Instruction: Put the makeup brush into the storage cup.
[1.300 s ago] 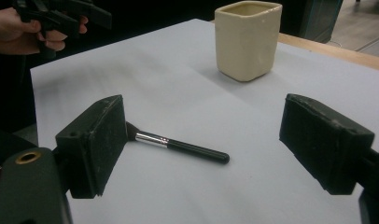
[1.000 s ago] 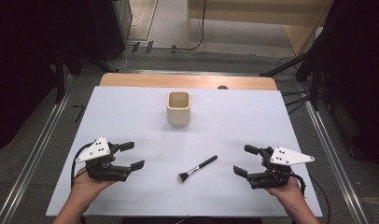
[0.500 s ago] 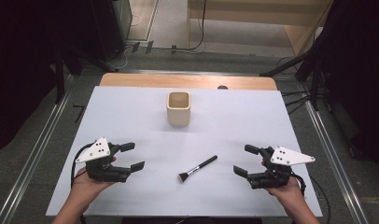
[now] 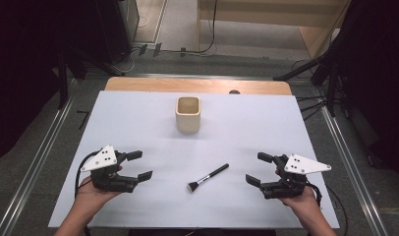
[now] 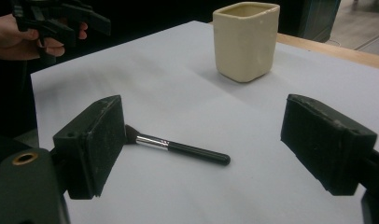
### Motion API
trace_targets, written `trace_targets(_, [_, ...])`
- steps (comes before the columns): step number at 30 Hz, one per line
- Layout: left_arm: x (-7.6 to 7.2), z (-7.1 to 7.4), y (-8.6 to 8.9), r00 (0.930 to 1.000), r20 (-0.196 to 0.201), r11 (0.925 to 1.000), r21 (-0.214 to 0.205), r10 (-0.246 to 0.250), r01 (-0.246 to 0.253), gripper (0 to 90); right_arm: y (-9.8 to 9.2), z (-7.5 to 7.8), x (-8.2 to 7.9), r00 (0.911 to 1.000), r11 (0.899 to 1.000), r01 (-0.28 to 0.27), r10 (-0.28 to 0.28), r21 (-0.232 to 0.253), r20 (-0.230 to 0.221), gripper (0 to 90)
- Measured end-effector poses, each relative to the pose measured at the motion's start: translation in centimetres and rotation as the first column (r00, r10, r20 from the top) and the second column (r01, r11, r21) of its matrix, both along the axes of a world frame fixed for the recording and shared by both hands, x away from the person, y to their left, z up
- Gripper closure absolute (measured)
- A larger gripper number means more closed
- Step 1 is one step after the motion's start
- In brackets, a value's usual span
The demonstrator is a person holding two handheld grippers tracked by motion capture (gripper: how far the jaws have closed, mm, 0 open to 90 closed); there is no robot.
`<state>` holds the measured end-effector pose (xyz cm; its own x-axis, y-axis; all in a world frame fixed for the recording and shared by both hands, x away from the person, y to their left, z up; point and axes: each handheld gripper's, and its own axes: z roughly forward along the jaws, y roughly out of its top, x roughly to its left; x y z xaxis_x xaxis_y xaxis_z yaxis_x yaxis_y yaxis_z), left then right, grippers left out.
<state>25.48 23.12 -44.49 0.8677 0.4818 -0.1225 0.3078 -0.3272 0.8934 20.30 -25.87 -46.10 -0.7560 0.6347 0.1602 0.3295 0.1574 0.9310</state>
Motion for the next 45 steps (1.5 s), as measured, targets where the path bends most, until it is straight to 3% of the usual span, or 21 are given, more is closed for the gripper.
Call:
trace_targets(22, [0.1, 0.1, 0.0, 1.0, -0.004, 1.0, -0.006, -0.003, 0.003, 23.1, 0.0, 0.0, 0.0, 1.0, 1.0, 0.004, -0.004, 0.003, -0.003, 14.7])
trace_targets(45, [0.8, 0.1, -2.3, 0.9973, -0.004, 0.9973, -0.004, -0.073, 0.073, 23.1, 0.0, -0.1, 0.0, 1.0, 1.0, 0.004, -0.004, 0.001, -0.006, 14.7])
